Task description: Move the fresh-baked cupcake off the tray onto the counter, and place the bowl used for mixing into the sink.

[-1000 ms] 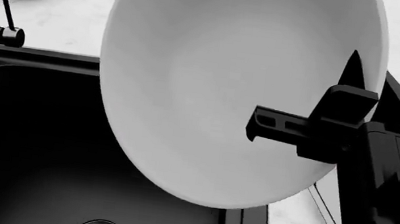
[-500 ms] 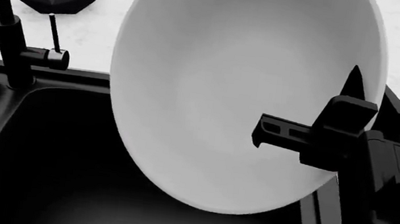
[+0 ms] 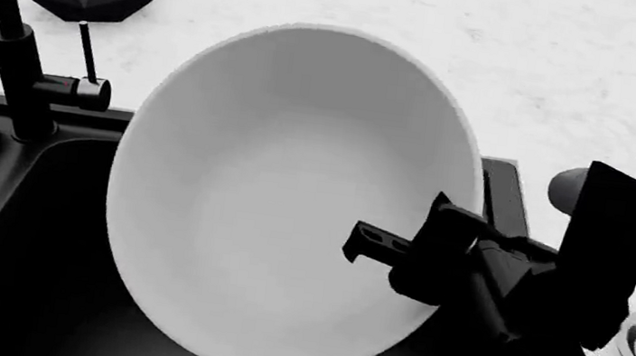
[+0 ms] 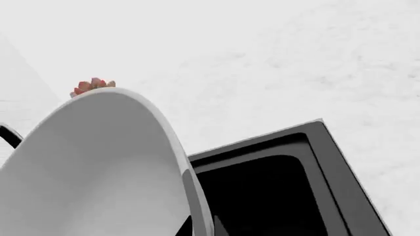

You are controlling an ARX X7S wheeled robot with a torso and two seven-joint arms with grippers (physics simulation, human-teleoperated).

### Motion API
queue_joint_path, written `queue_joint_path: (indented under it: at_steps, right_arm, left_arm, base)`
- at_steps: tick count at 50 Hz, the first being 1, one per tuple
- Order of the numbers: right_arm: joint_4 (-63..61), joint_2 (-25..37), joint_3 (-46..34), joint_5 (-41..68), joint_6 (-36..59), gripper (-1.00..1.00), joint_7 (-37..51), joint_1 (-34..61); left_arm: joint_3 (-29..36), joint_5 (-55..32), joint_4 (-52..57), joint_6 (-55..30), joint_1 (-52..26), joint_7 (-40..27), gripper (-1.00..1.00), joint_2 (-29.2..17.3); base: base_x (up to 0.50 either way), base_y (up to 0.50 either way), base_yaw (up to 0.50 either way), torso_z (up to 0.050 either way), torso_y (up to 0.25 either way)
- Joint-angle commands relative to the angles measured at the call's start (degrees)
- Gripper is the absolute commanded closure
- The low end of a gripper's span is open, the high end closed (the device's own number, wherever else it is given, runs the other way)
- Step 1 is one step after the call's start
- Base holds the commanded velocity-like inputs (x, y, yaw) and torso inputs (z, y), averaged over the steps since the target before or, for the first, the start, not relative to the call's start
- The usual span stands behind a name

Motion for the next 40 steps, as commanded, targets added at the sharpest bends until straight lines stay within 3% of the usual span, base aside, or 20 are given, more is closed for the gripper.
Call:
queue_joint_path:
  at_steps: [1, 40]
  right_arm:
    - [11.6, -5.5, -3.2, 0.5, 0.1, 1.0, -5.0, 0.4]
    - [45.0, -18.0, -19.2, -7.0, 8.9, 1.0, -16.1, 10.2]
  left_arm:
    - [-0.3, 0.3, 0.2, 0.4, 0.7, 0.1, -1.0, -0.2]
    - [-1.3, 2.6, 0.7, 2.7, 4.1, 0.7, -1.0, -1.6]
  base:
    - [0.0, 0.0, 0.0, 0.0, 0.0]
    - [0.0, 0.0, 0.0, 0.0, 0.0]
